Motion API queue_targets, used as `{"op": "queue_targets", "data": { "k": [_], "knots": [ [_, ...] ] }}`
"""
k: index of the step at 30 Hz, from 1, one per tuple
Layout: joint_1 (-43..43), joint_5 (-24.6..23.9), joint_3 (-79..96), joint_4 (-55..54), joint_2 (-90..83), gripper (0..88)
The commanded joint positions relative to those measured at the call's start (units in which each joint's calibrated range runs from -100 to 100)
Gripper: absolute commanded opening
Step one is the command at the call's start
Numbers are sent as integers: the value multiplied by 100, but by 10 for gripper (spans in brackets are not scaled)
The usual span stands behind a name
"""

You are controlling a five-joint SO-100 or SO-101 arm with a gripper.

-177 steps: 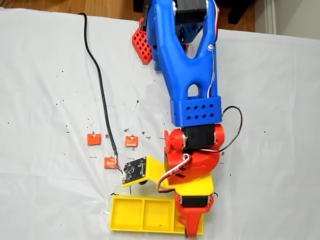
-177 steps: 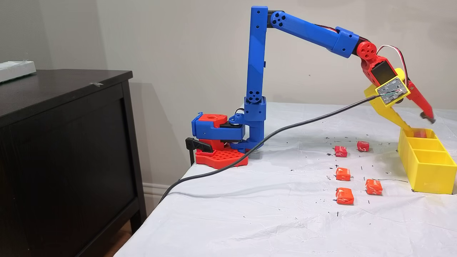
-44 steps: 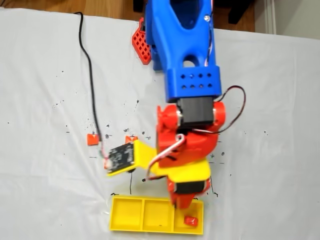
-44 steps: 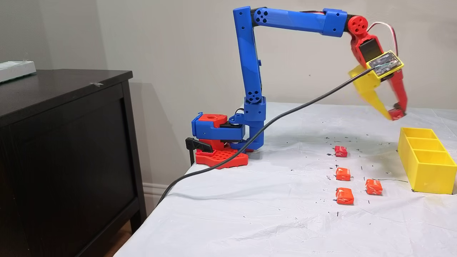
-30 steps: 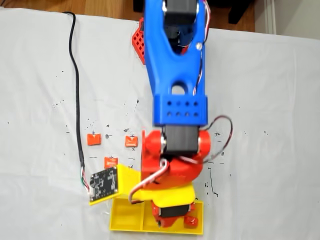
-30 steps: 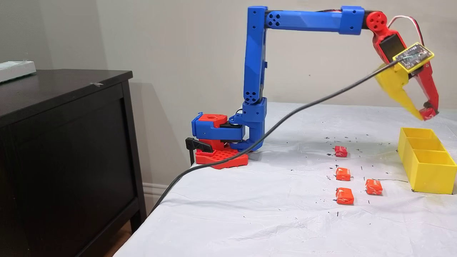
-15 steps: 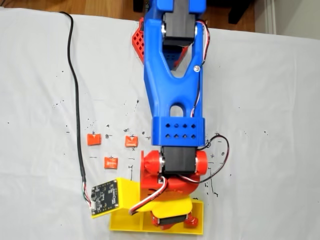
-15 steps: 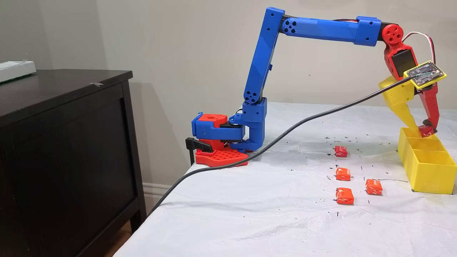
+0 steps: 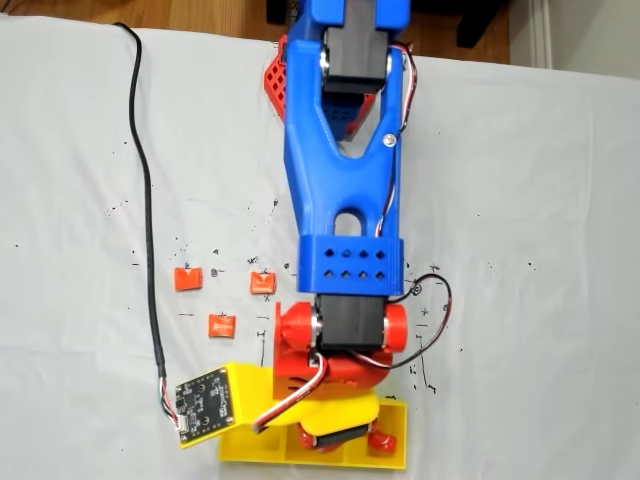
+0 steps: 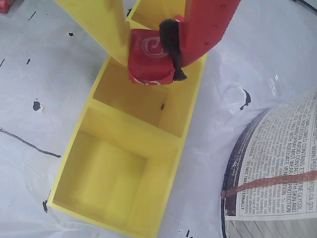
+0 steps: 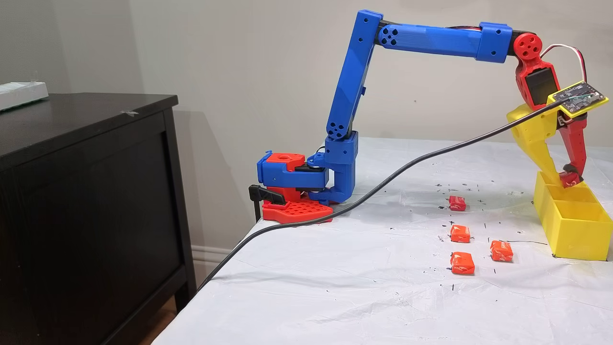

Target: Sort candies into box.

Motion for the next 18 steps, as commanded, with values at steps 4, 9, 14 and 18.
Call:
{"op": "queue_targets", "data": {
  "k": [4, 9, 14, 18],
  "knots": [
    [15, 24, -727, 81, -56, 65],
    [6, 59, -690, 114, -82, 184],
    [42, -10, -736, 228, -201, 241],
    [79, -29, -772, 285, -277, 258]
  ]
}}
